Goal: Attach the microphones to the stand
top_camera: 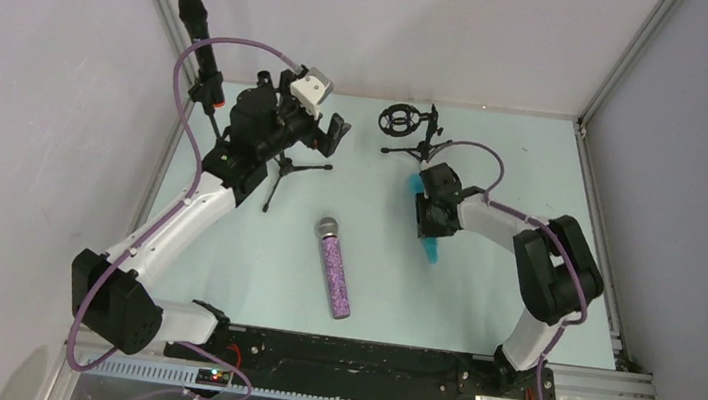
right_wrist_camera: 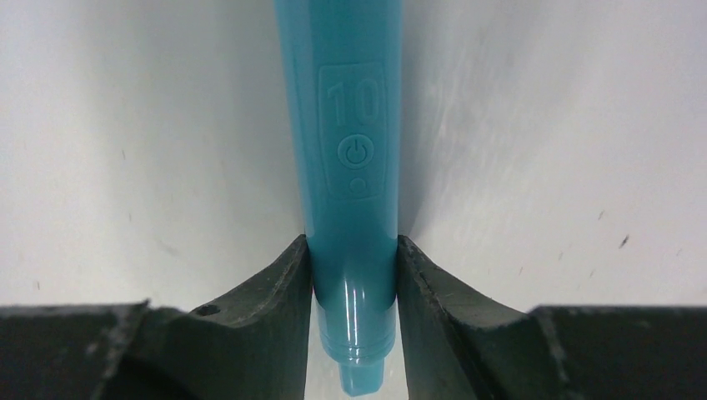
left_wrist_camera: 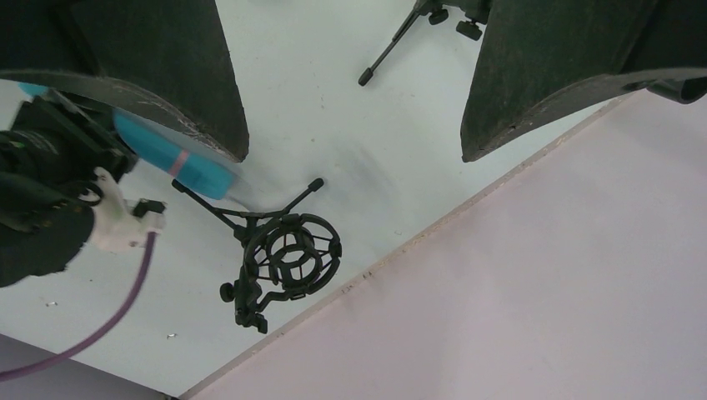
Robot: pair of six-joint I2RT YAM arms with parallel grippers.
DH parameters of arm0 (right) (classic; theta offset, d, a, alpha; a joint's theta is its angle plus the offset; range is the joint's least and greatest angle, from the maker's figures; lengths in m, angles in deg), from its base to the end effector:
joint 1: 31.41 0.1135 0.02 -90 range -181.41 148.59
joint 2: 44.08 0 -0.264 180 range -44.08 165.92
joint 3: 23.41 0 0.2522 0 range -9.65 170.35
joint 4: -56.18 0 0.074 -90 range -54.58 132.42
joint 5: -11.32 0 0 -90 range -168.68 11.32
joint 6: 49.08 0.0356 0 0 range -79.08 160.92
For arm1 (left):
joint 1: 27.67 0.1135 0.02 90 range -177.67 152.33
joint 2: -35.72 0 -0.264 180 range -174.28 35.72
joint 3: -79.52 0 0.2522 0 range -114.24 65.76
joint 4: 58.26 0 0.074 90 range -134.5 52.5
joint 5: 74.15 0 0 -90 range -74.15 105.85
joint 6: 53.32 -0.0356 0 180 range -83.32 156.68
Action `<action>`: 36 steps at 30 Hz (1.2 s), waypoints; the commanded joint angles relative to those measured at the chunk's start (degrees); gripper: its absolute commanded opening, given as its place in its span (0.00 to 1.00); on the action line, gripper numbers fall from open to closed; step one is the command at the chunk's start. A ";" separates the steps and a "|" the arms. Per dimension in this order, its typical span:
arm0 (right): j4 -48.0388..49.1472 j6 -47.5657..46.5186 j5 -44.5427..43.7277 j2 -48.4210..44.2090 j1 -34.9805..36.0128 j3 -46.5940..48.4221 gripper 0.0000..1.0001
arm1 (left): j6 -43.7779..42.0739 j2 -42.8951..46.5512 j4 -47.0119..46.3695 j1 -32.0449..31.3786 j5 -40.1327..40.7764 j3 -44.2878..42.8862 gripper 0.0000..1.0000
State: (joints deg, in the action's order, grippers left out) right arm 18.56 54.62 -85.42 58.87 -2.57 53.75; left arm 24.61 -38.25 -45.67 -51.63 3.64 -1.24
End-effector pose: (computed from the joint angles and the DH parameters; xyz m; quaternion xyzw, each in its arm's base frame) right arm 0.3132 0.1677 0.1633 -0.1146 0.9648 0.0300 0.2347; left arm 0.2764 -0.1311 0.3861 0.2960 0.6795 -0.1475 0.6549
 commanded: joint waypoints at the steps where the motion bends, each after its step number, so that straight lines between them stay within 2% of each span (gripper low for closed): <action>1: -0.28 2.77 2.64 -7.17 0.40 -6.80 0.30 | -1.05 1.89 -1.87 -0.30 -0.32 0.71 1.00; 8: 1.60 5.62 7.37 -18.97 0.05 -16.83 0.23 | -1.40 2.33 -2.15 -0.32 -0.23 0.90 1.00; 13: 1.28 8.46 8.26 -25.54 -2.15 -22.49 0.22 | -1.52 2.40 -2.25 -0.29 -0.23 1.06 1.00; 19: 2.07 9.72 10.53 -30.10 -10.09 -24.36 0.22 | -1.12 2.35 -2.34 -0.29 -0.23 1.09 1.00; 23: 4.52 9.05 11.87 -29.08 -14.01 -23.30 0.23 | -1.03 2.36 -2.43 -0.32 -0.16 1.08 1.00; 29: 4.21 6.84 14.35 -20.03 -17.56 -18.24 0.23 | -0.99 2.64 -2.48 -0.34 -0.44 1.15 1.00; 31: 4.03 6.01 14.65 -18.42 -18.16 -17.46 0.25 | -0.97 2.83 -2.63 -0.30 -0.82 1.17 1.00; 33: 3.86 5.30 14.52 -17.90 -18.28 -17.28 0.31 | -0.96 2.92 -2.78 -0.33 -0.81 1.28 1.00; 36: 3.36 4.65 14.98 -17.92 -18.33 -17.25 0.49 | -1.00 2.92 -3.27 -0.29 -1.07 1.55 1.00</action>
State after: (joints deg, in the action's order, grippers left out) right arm 21.62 61.20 -71.74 40.84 -20.69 34.25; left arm 24.56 -37.60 -46.13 -51.66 3.60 -0.54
